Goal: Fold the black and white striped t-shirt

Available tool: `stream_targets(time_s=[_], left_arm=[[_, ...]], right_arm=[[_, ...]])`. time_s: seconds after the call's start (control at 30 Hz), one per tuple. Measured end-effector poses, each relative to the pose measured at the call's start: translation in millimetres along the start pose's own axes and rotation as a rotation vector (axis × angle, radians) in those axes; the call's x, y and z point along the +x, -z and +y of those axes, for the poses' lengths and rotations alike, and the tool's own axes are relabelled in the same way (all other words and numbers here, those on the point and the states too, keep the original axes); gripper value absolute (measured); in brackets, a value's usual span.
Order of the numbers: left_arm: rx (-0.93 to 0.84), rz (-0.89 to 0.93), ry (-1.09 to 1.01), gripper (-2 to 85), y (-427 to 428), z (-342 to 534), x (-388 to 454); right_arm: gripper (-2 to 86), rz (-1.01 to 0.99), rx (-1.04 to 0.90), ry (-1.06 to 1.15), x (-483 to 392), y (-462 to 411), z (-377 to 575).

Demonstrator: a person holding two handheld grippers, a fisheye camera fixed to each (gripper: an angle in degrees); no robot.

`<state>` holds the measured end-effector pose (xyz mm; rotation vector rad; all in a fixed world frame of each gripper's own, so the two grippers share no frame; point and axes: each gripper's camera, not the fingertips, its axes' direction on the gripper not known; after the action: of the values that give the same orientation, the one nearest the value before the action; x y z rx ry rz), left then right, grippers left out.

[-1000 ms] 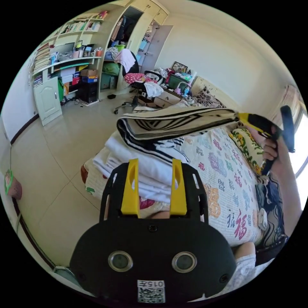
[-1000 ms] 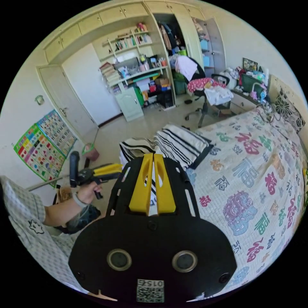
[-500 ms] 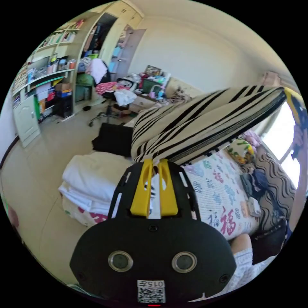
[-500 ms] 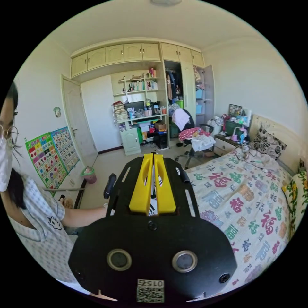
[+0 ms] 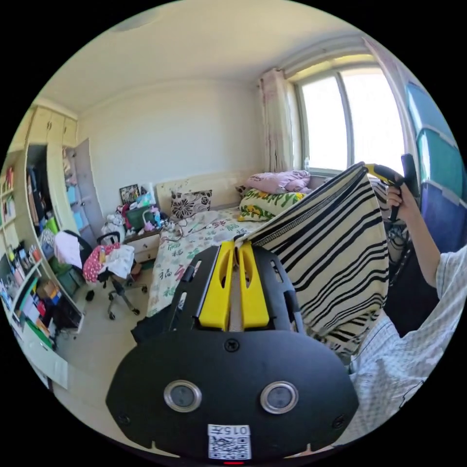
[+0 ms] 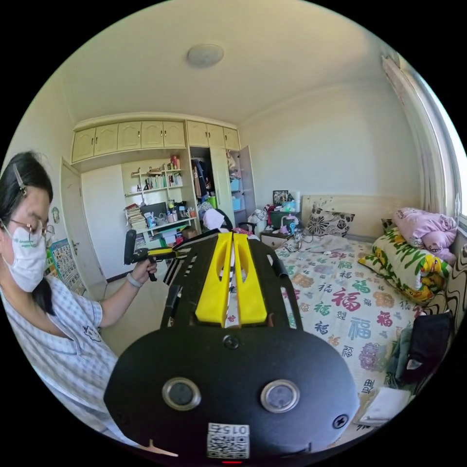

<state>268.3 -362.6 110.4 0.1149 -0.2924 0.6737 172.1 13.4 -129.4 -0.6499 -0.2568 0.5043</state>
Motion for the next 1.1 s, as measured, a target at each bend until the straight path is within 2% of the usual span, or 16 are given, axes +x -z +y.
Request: stream_targets(time_s=[0.1,0.2,0.33,0.4,0.43,0.53,0.63,0.7,0.77,0.8,0.87,0.9,0.97,1.0,1.07,1.1], left_arm=[[0.021,-0.122,-0.062,0.2,-1.9,-27.5,32.8],[-0.054,-0.204,-0.089,0.1,-37.1,-67.7,34.2],[-0.161,-0.302,0.011,-0.1,-109.9,-160.0,10.3],[-0.086,-0.375,0.037,-0.3,-118.0,-219.2,19.4],[0.014,-0.381,0.042,-0.4,-112.9,-261.2,36.8],[0.254,-0.21,-0.095,-0.5,-104.5,-343.4,122.3],[0.249,0.042,-0.356,-0.5,-152.7,-371.0,241.8],[0.144,0.202,-0.493,-0.5,-206.4,-353.1,311.3],[-0.036,0.34,-0.652,-0.5,-288.9,-284.6,393.2],[-0.073,0.356,-0.683,-0.5,-308.3,-261.0,410.0],[-0.221,0.391,-0.782,-0.4,-377.2,-155.4,466.0],[-0.265,0.394,-0.788,-0.4,-392.5,-128.7,477.5],[-0.454,0.411,-0.818,-0.2,-443.7,-22.6,519.4],[-0.505,0.403,-0.817,-0.2,-453.9,2.0,528.4],[-0.664,0.392,-0.805,0.1,-475.1,86.1,553.6],[-0.687,0.382,-0.8,0.1,-475.3,102.2,556.5]], right_arm=[[-1.0,-0.025,0.011,-0.019,8.1,22.7,15.8],[-1.0,-0.083,-0.023,0.004,8.0,24.0,28.6],[-1.0,-0.143,-0.142,0.058,6.5,-19.3,43.6],[-1.0,-0.191,-0.163,0.06,8.4,-41.7,48.7],[-1.0,-0.231,-0.153,0.065,8.8,-53.3,51.1],[-1.0,-0.318,-0.137,0.111,4.0,-77.6,58.9],[-1.0,-0.338,-0.173,0.179,-6.6,-109.1,82.9],[-0.9,-0.304,-0.207,0.209,-11.5,-133.1,106.9],[-0.9,-0.223,-0.259,0.243,-11.5,-155.6,134.9],[-0.8,-0.155,-0.308,0.274,-8.9,-168.1,156.2],[-0.8,-0.083,-0.376,0.285,0.1,-182.1,192.5],[-0.7,-0.072,-0.438,0.26,8.9,-189.6,217.9],[-0.4,-0.127,-0.564,0.192,25.3,-198.2,254.0],[0.1,-0.162,-0.625,0.1,39.8,-200.5,274.7],[1.3,-0.214,-0.657,-0.059,66.2,-197.8,299.9],[2.1,-0.219,-0.664,-0.147,85.1,-194.5,312.7]])
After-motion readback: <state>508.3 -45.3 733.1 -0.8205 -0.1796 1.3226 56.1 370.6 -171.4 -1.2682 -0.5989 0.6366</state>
